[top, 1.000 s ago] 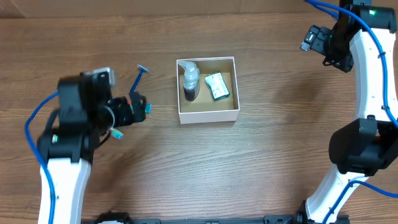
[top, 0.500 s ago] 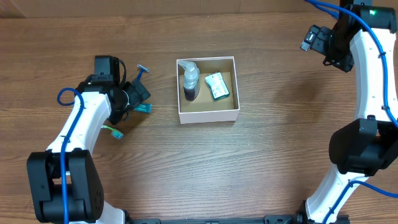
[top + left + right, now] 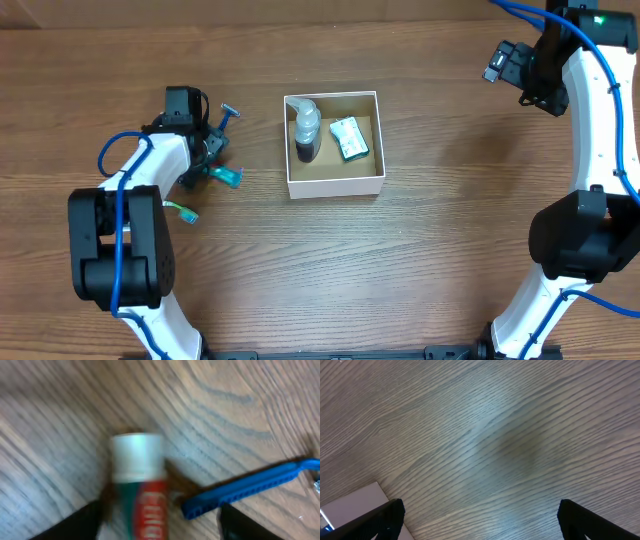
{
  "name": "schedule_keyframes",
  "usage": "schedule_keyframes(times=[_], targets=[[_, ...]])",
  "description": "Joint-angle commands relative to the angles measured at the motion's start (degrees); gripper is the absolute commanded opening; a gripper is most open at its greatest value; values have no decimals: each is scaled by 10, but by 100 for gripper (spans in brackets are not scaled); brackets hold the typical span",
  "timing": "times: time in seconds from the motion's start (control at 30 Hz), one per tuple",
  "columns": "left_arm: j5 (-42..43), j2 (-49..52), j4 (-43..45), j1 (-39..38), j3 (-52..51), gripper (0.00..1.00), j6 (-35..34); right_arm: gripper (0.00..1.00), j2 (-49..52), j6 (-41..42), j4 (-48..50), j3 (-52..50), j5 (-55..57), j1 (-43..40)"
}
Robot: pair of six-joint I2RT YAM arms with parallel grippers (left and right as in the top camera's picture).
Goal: Pack container
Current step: 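Reach left gripper to the Colgate toothpaste tube and grasp it, then lower the toothpaste tube into the box front with left gripper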
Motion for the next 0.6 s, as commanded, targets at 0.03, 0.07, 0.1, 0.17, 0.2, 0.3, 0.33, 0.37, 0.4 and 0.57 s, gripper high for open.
schedule_keyframes(times=[0.03, 0.07, 0.1, 0.17, 0.2, 0.3, 0.33, 0.37, 0.4, 0.57], targets=[[47, 73, -21, 3, -20, 35, -14, 100, -19, 4, 2, 11, 4, 3], [51, 73, -33, 3, -20, 33, -14, 100, -19, 4, 2, 11, 4, 3], [55, 73, -50, 3, -20, 35, -14, 100, -19, 4, 2, 11, 4, 3], [61, 73, -89, 3, -20, 44, -9, 100, -19, 4, 2, 11, 4, 3], [62, 73, -99, 3, -20, 43, 3, 100, -19, 4, 2, 11, 4, 3], [70, 73, -129, 3, -20, 36, 52, 100, -19, 4, 2, 11, 4, 3], [70, 73, -131, 3, -20, 34, 59, 100, -19, 4, 2, 11, 4, 3], [70, 73, -133, 3, -20, 26, 66, 100, -19, 4, 2, 11, 4, 3], [72, 73, -133, 3, -19, 20, 72, 100, -19, 4, 2, 11, 4, 3], [104, 73, -155, 7, 25, 13, 132, 100, -19, 4, 2, 11, 4, 3]])
